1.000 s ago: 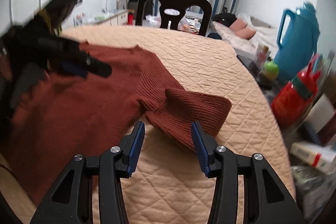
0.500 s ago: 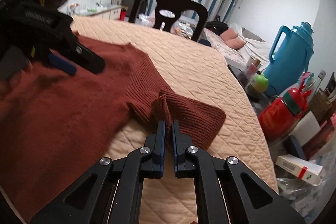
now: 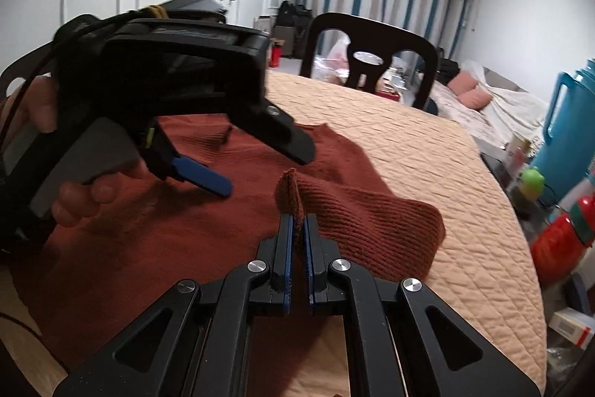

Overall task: Fold small clothes
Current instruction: 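Grasp the sleeve cuff with the right tool and fold it across the body, then move the left tool to the other sleeve cuff, then grasp the other sleeve cuff with the left tool, fold it across, open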

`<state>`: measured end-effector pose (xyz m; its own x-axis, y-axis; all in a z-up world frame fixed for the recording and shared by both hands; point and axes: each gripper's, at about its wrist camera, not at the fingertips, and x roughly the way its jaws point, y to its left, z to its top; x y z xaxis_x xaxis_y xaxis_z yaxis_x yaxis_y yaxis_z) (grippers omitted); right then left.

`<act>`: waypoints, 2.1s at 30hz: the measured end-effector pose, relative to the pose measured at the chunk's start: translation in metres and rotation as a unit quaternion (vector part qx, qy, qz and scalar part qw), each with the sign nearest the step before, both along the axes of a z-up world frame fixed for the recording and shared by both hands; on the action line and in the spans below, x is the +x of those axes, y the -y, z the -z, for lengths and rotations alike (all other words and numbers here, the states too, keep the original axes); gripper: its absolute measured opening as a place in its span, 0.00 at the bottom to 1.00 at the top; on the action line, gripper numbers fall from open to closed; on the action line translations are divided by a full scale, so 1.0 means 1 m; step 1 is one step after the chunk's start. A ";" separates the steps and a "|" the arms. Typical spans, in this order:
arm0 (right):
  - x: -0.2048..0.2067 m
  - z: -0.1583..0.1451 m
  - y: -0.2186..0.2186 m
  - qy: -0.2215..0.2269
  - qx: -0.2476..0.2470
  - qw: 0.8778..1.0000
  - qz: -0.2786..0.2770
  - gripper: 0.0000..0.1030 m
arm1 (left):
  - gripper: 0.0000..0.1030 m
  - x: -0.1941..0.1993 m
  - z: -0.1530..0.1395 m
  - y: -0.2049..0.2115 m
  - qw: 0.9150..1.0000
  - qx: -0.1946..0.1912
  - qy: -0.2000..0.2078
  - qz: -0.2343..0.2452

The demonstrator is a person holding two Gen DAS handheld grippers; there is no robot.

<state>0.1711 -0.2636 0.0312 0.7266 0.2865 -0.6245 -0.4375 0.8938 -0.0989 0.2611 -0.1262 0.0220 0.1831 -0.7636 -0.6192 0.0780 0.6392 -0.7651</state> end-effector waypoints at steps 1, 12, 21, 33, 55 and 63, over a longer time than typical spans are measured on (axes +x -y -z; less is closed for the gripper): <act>0.000 0.000 -0.002 0.001 0.004 1.000 -0.002 0.05 | 0.97 0.000 0.001 0.000 1.000 -0.005 -0.003 0.001; -0.003 0.007 -0.010 -0.007 0.006 1.000 -0.010 0.05 | 0.93 -0.006 0.008 -0.001 0.999 -0.030 -0.037 0.001; -0.022 -0.001 0.015 -0.045 0.061 0.997 -0.011 0.31 | 0.85 -0.012 0.005 0.001 1.000 0.000 -0.022 -0.003; -0.046 -0.015 0.057 -0.017 0.125 0.990 0.069 0.32 | 0.52 -0.033 -0.001 0.015 0.997 0.078 0.024 0.009; -0.028 -0.021 0.078 -0.020 0.145 0.981 0.127 0.31 | 0.05 -0.017 -0.043 0.002 0.987 0.091 0.129 0.003; 0.008 -0.014 0.086 -0.065 0.163 0.968 0.178 0.31 | 0.05 -0.001 -0.048 -0.024 0.989 0.072 0.125 -0.026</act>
<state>0.1789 -0.3498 0.0448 0.7365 0.2293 -0.6364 -0.0852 0.9647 0.2490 0.2604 -0.1024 0.0698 0.3820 -0.6556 -0.6514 0.2173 0.7488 -0.6262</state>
